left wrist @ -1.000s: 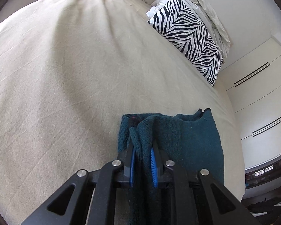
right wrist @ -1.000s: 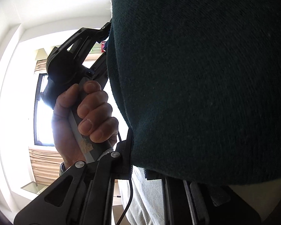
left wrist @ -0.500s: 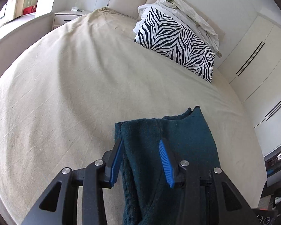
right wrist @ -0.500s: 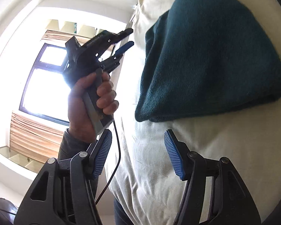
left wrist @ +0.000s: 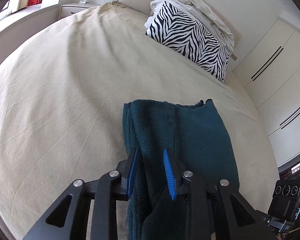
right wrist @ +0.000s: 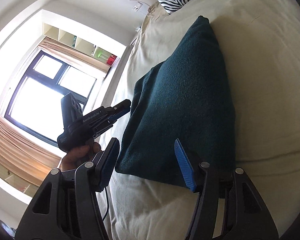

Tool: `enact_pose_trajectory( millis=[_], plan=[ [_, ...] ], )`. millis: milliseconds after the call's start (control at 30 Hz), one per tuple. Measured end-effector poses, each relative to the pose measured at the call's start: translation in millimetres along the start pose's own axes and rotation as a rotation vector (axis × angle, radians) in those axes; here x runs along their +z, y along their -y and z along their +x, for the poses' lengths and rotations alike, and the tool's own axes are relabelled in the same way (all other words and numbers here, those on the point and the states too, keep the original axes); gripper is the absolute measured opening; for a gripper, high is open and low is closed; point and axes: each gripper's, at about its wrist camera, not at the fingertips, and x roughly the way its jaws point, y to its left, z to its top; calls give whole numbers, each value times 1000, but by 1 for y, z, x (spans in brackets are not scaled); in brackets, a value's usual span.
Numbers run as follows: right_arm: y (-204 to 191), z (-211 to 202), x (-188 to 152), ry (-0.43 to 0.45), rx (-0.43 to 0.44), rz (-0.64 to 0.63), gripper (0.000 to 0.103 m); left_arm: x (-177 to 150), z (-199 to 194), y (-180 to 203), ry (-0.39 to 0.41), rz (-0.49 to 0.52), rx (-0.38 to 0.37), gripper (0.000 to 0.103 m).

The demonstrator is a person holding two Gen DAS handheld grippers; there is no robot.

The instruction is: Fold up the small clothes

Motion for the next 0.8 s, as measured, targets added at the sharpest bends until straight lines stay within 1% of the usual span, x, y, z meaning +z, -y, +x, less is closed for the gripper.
enact_pose_trajectory(
  millis=[67,100,233,400,500,567,633,700,800],
  plan=[
    [9,9,-5,-16,-16,17,56,-2,7,1,-39,1,-21,24],
    [17,15,-9,-14,-20,27,56,-4,10,0,-47,2,-16,22],
    [22,14,-15,-13,-22,31,56,-6,12,-5,-56,-11,-27,22],
    [22,13,-13,-13,-26,37,56,-11,16,-3,-92,-12,-26,22],
    [17,17,-14,-15,-32,28,56,-12,16,-3,-97,-13,-23,22],
    [18,17,-13,-14,-32,34,55,-12,18,-3,-104,-9,-10,14],
    [18,17,-12,-16,-33,40,54,-12,19,-2,-107,-2,-7,9],
    [20,17,-11,-16,-37,48,49,-8,17,-3,-102,-2,-14,8],
    [23,19,-11,-19,-40,56,46,1,10,-10,-74,-31,-31,8]
  ],
)
